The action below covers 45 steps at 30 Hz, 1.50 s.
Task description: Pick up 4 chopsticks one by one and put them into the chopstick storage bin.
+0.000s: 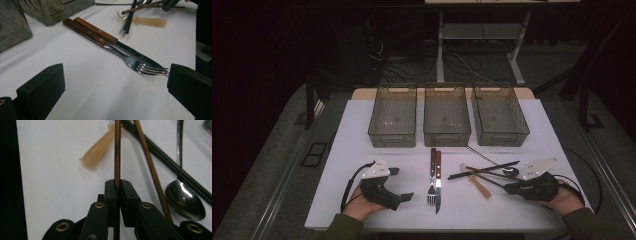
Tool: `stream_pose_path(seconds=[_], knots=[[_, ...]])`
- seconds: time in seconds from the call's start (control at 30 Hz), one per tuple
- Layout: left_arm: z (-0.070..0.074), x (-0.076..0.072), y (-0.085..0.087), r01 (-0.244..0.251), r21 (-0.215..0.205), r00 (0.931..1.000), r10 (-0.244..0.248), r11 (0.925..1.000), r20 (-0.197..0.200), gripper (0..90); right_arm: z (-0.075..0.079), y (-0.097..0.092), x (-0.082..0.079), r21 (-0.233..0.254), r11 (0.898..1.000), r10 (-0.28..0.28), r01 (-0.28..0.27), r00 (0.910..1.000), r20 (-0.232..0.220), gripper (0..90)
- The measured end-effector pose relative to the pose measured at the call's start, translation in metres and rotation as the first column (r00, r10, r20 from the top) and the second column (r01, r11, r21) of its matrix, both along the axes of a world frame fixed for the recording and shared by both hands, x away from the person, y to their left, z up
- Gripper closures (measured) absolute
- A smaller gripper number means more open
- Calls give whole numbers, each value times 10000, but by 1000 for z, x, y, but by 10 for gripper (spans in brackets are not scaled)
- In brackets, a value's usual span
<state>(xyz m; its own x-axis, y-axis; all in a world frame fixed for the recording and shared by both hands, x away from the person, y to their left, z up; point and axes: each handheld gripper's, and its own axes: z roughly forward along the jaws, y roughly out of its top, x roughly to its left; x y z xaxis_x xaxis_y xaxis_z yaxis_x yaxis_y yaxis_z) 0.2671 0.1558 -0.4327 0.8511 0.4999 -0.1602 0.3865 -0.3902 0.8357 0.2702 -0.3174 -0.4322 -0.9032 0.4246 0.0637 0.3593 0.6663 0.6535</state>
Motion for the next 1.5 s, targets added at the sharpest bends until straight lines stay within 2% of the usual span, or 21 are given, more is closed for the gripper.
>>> stream_pose_path(seconds=[0.2,0.33,0.47,0.6,0.77,1.03,1.23,1.5], knots=[[-2,0,4,-137,-124,9999,138,9998,47,0,6,0,4,688,9966,-447,450,9990,-60,842],[-3,0,3,-186,-117,9998,186,9998,-54,0,12,3,7,1284,9883,-825,827,9966,-64,842],[-3,-1,2,-171,-62,9999,171,9998,27,0,15,9,10,1630,9800,-1153,1145,9933,-41,842],[-4,-1,1,-128,-78,9999,128,9999,22,0,17,14,14,1838,9738,-1342,1343,9909,-134,842],[-3,-1,0,-122,-50,9999,123,9999,45,0,17,22,18,1844,9698,-1589,1597,9871,-195,842],[-4,0,0,-254,-113,9997,254,9996,49,0,22,38,26,2138,9607,-1802,1769,9836,-44,842],[-5,0,0,-307,8,9995,307,9995,-33,0,25,49,30,2195,9585,-1864,1819,9825,-6,842],[-5,0,-1,-311,-5,9995,311,9995,-61,0,37,61,40,2491,9485,-2070,1958,9781,195,842]])
